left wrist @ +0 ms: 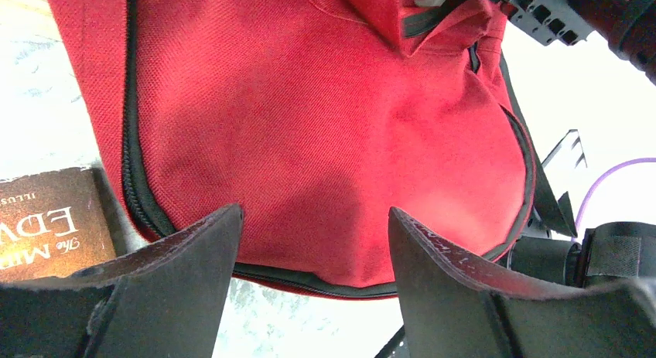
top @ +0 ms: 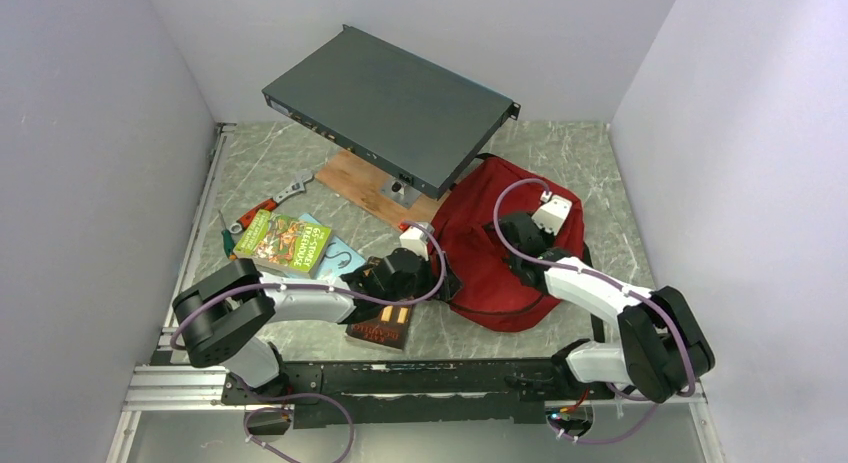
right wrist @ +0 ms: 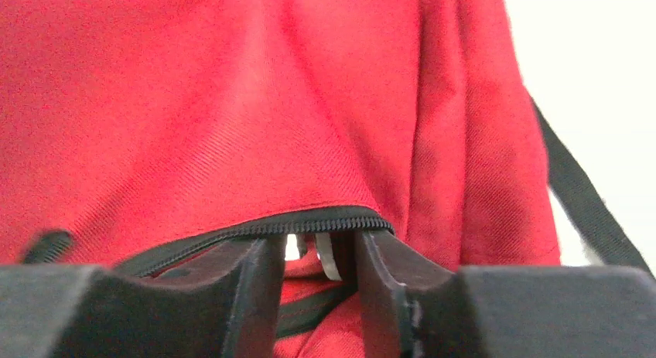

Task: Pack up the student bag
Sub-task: Place the stationery in the student bag.

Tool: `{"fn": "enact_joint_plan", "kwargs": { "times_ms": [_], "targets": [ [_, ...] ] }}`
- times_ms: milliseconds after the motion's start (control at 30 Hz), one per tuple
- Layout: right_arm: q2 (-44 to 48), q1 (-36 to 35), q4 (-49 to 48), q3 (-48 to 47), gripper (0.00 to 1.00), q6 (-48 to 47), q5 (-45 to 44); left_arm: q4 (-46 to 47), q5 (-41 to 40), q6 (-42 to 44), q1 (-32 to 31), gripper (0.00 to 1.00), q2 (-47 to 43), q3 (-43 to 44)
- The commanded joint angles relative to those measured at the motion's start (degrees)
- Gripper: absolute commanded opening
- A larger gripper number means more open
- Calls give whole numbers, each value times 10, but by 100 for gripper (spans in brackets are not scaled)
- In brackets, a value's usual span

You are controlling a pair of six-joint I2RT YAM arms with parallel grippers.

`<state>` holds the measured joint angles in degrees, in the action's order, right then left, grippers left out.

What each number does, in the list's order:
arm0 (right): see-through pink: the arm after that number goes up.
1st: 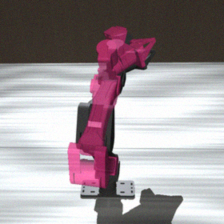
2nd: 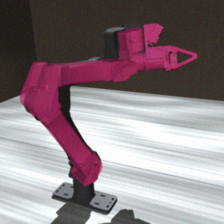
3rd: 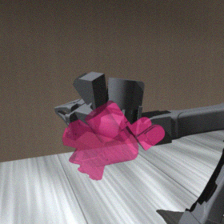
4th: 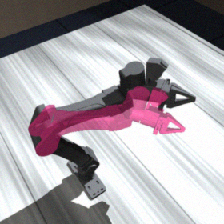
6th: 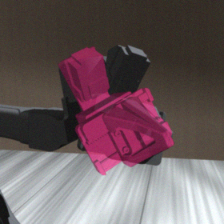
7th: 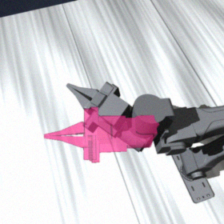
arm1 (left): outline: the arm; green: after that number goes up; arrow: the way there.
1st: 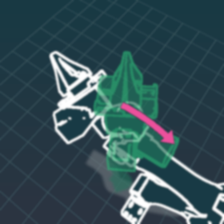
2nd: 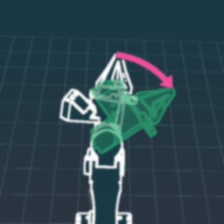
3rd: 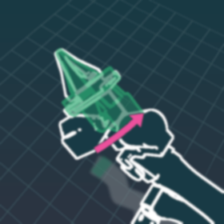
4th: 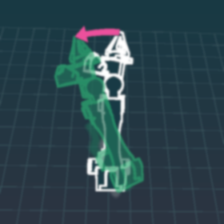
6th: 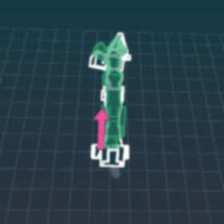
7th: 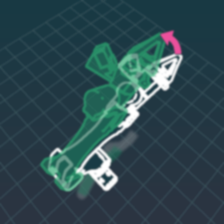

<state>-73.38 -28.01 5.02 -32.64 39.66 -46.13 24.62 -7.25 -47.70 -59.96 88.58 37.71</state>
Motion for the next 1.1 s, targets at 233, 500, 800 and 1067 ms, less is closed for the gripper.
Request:
{"fn": "enact_joint_plan", "kwargs": {
  "times_ms": [233, 500, 800, 1067],
  "targets": [
    [86, 16, 107, -29, 70, -26, 121, -31, 13, -5, -2, 75, -43, -5],
    [106, 16, 76, -14, 30, -81, 278, -39, 6, -2, -2, 75, -50, -7],
    [-66, 34, 10, -61, 6, -66, 246, -54, 9, -12, -5, 75, -44, -3],
    [-29, 39, -77, -26, 5, -104, 110, -65, -2, -12, -6, 75, -44, -11]
  ]
}}
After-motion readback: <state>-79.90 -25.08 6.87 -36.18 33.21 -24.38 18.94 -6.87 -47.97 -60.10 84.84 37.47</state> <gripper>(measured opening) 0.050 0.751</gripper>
